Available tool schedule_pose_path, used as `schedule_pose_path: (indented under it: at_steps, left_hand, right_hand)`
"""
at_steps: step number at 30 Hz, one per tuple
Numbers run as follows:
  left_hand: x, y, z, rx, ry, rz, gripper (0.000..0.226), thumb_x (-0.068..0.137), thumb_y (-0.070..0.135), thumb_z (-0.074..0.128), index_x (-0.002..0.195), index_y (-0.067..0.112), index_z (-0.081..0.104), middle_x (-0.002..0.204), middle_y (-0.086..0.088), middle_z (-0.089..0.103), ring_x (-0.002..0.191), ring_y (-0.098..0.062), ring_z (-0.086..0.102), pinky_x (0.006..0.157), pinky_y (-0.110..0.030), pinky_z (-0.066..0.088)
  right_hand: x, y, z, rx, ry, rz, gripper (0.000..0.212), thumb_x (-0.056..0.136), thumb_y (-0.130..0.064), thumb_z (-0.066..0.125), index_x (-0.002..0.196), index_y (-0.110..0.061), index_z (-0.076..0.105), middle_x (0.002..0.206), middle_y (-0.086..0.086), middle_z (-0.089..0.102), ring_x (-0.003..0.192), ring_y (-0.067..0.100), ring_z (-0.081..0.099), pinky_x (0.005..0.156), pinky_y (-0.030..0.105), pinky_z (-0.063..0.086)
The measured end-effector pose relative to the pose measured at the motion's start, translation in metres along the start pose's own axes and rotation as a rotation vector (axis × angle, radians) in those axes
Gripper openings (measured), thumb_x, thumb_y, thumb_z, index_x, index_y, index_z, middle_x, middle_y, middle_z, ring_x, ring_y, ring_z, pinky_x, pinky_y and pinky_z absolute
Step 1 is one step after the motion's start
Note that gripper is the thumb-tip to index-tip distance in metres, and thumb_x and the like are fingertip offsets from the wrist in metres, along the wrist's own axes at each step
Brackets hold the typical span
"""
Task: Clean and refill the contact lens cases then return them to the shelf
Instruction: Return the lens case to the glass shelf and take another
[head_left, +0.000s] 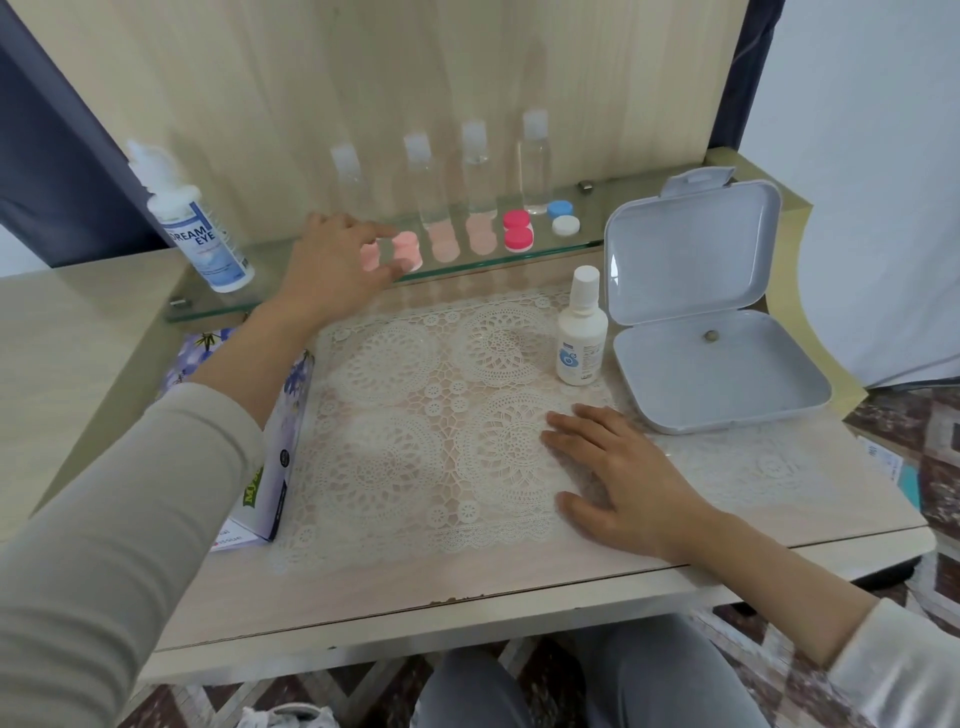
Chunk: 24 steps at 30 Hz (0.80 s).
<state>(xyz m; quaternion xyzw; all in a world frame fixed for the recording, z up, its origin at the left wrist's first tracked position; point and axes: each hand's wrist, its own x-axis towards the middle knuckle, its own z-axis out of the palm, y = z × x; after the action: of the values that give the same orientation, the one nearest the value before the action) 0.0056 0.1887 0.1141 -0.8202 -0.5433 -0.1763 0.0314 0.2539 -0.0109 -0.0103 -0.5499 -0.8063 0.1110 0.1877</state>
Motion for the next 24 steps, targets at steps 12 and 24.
schedule_pose_path:
  at_steps: [12, 24]
  left_hand:
    - [0.0, 0.012, 0.007, 0.079, 0.047, 0.039, 0.033, 0.089, 0.038, 0.053, 0.112, 0.017, 0.063, 0.107, -0.009, 0.064, 0.101, -0.03, 0.046, 0.084, -0.038, 0.036]
    - [0.001, 0.024, 0.007, -0.056, 0.146, -0.051, 0.019, 0.083, 0.028, 0.064, 0.092, 0.012, 0.065, 0.088, -0.002, 0.063, 0.093, -0.023, 0.051, 0.073, -0.03, 0.034]
  right_hand:
    - [0.0, 0.001, 0.001, 0.009, 0.018, -0.006, 0.062, 0.075, -0.049, 0.044, 0.125, -0.015, 0.055, 0.135, 0.001, 0.051, 0.129, 0.027, 0.04, 0.106, 0.042, 0.028]
    - [-0.001, 0.001, 0.0, 0.026, 0.016, -0.008, 0.064, 0.077, -0.053, 0.04, 0.13, -0.019, 0.05, 0.141, -0.004, 0.044, 0.134, 0.02, 0.031, 0.11, 0.043, 0.027]
